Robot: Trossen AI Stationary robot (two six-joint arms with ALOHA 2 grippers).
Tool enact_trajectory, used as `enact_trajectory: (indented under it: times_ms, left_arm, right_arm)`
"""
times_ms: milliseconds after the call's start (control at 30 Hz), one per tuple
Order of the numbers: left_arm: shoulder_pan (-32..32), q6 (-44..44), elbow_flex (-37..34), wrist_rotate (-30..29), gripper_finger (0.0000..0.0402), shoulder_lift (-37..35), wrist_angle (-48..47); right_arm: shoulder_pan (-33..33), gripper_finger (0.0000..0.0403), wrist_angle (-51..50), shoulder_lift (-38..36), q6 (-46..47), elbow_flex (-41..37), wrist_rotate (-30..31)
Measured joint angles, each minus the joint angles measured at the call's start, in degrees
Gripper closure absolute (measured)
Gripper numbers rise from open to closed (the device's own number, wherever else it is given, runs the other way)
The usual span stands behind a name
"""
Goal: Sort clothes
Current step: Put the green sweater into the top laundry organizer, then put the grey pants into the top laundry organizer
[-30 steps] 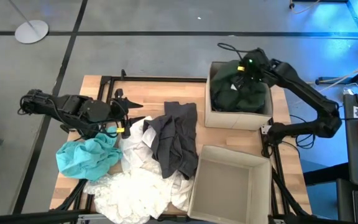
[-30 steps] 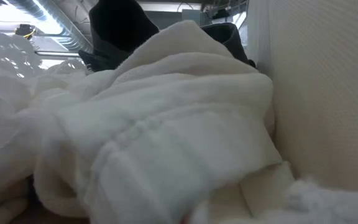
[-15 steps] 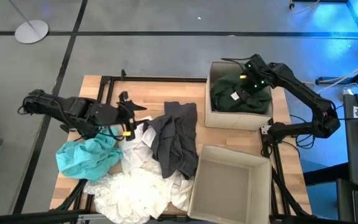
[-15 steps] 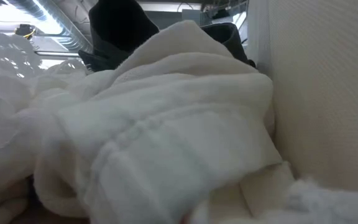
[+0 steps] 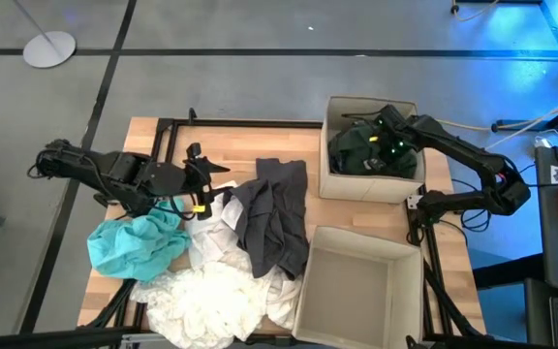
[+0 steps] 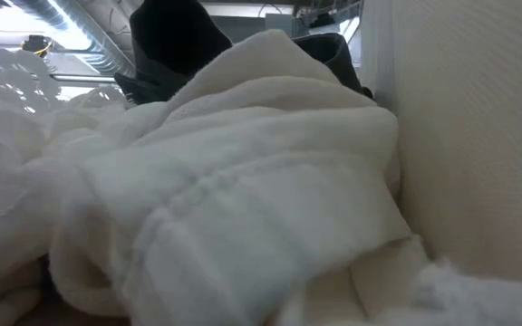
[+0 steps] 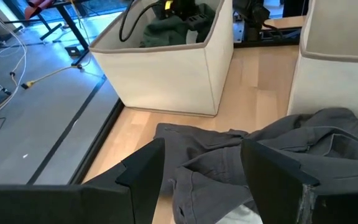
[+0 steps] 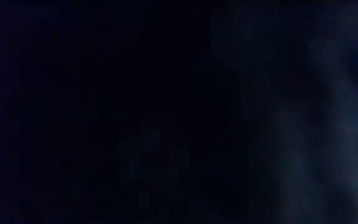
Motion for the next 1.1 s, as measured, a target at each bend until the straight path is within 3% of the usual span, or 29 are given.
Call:
enact_trajectory:
  times_ms: [200,433,633,967,1100]
  left_arm:
    - [0.0,-0.3,0.0,0.0,0.0199,0.0,0.0]
    - [0.0,-0.5,0.0,0.0,0.0199,0.0,0.0]
    - [0.0,-0.5,0.0,0.0,0.0199,0.0,-0.1]
    - [0.0,-0.5,0.0,0.0,0.0199,0.0,-0.6]
    - [0.0,-0.5,0.0,0.0,0.0199,0.0,-0.8]
  right_arm:
    - [0.0,0.0365,0.3,0.0,0.1,-0.1,0.1]
    - [0.0,0.0247,-1.2,0.0,1.6,1.2,1.5]
    - [0.0,0.0178,-12.4,0.0,0.4,10.7,1.5]
    - [0.0,0.0159,-19.9,0.0,1.0,31.4,1.4]
    - [0.0,0.0159,-19.8,0.0,2.1,36.1,-2.5]
